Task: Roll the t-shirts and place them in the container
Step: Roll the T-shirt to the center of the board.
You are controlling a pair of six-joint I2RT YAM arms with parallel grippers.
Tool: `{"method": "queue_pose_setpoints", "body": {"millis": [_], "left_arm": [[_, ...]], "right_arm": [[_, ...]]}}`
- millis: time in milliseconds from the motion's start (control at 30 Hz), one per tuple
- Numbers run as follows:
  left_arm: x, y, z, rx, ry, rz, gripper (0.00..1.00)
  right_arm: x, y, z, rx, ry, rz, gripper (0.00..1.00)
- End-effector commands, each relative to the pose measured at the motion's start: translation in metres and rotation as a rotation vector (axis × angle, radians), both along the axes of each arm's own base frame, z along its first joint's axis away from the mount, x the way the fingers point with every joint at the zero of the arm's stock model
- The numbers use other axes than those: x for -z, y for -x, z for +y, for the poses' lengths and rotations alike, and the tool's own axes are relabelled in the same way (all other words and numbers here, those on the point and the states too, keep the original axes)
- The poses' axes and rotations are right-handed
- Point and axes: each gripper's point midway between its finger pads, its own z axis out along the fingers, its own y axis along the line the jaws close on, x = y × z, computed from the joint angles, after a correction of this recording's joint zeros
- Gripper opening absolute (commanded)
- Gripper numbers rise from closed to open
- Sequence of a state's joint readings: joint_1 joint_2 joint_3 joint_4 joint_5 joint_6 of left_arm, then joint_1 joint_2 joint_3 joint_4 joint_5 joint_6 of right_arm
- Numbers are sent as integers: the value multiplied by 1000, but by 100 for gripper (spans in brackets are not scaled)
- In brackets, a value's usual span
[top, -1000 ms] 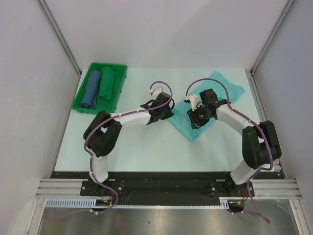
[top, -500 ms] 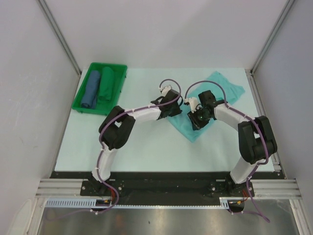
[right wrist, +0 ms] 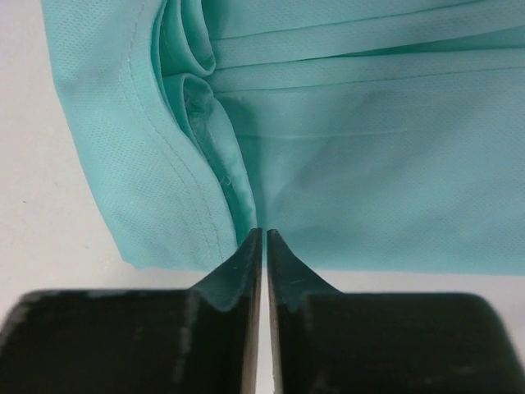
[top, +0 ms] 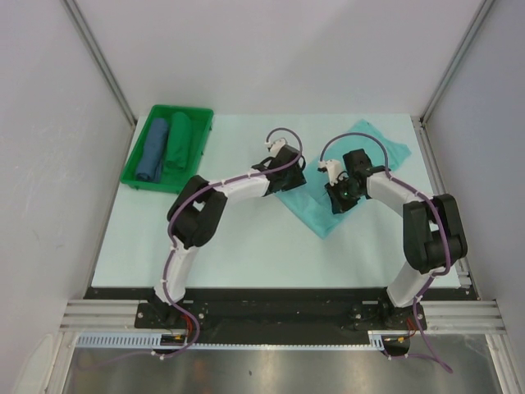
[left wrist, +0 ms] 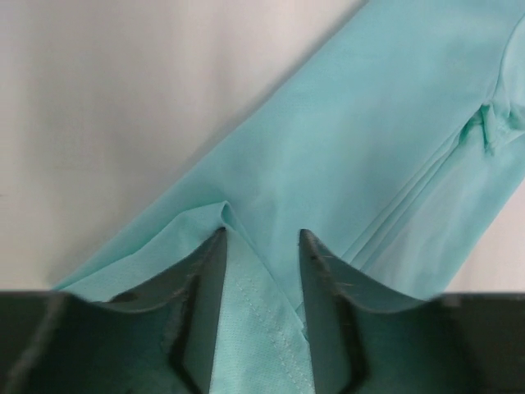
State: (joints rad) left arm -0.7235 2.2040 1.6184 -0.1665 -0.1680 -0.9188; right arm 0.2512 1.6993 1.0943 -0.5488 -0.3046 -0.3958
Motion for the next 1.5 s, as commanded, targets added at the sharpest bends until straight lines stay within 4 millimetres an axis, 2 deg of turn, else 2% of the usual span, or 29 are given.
{"method": "queue_pose_setpoints", "body": {"millis": [0,67,200,300,333,467,633,800,967,1067,1467], "left_arm": [[-47,-10,17,-12,2,-92,50],[-44,-9,22,4,-24,-102,54],[-48,-13,31,61,-66,-161,53],[-46,-17,30,144,-116,-191,49],[-50,-21,30,169,-146,-211,49],[-39,-18,26,264,-194,-211,49],[-38,-17,19,333,-192,-226,50],[-28,-18,14,340,-191,-197,49],[-19,-17,18,314,-213,-156,47],[-19,-17,17,310,-223,-154,45],[-9,-13,14,306,-253,-120,41]], "right_arm": [[-2,-5,2,1,-17,-13,24],[-9,-6,1,5,-28,-26,29],[-18,-2,1,-9,-52,-28,37],[-15,3,3,-35,-59,-10,39],[-15,4,4,-39,-66,-4,39],[-10,7,5,-50,-75,18,42],[-12,10,5,-58,-92,28,42],[-19,12,2,-49,-93,21,42],[-27,11,0,-35,-92,-1,45],[-31,8,-1,-31,-94,-17,46],[-11,23,11,-64,-107,82,46]]}}
